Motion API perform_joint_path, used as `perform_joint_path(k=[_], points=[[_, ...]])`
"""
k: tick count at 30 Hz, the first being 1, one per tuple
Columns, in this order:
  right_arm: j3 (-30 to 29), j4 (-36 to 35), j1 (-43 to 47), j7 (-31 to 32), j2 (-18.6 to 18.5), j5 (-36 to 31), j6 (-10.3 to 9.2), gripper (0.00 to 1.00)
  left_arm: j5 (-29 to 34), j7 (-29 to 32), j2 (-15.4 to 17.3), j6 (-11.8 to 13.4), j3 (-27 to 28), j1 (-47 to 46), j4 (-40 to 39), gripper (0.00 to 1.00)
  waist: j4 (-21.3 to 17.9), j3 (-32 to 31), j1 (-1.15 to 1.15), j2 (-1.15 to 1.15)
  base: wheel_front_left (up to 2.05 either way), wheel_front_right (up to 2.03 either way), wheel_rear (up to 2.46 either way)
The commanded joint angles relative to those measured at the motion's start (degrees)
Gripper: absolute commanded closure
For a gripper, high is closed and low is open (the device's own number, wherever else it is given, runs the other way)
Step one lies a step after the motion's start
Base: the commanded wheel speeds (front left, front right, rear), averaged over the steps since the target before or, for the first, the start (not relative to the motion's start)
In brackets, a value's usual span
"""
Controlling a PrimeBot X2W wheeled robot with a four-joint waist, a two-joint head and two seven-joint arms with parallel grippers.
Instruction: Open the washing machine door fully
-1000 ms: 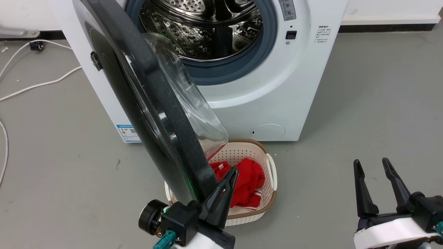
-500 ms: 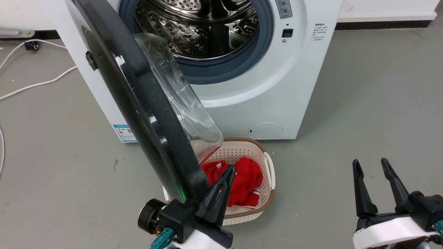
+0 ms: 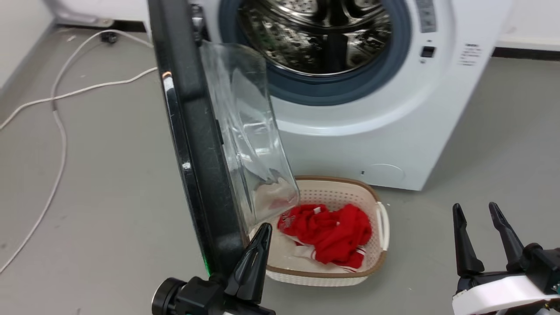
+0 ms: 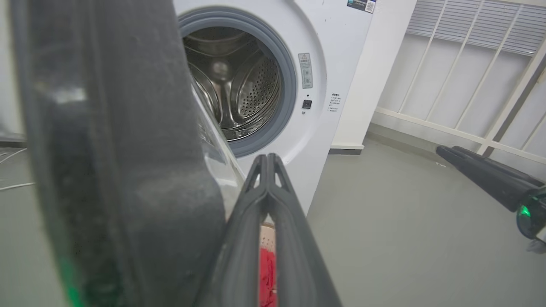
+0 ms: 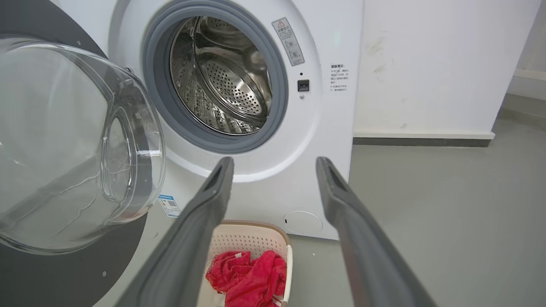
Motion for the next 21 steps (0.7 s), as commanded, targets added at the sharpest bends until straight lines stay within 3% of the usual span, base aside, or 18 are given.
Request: perform_joint_path(k=[1, 10, 21], points=[[-0.18, -0.25, 0.48, 0.19, 0.09, -0.04, -0.04, 0.0, 0.0, -0.01, 0.61, 0.58, 0.8, 0.57, 0.18, 1.0, 3.83, 0.0, 0.0, 0.0, 0.0, 0.0, 0.0], [0.44, -0.86, -0.17, 1.28, 0.09, -0.49, -0.04, 0.0, -0.94, -0.1, 1.92, 2.12, 2.66, 2.58, 0.39, 1.0, 14.35, 0.4, 0.0, 0.0, 0.0, 0.0, 0.0], [1.14, -0.76, -1.02, 1.84, 0.09, -0.73, -0.04, 0.0, -2.59, -1.8, 4.86, 4.29, 9.8, -0.37, 2.65, 1.0, 16.57, 1.6, 0.0, 0.0, 0.0, 0.0, 0.0]])
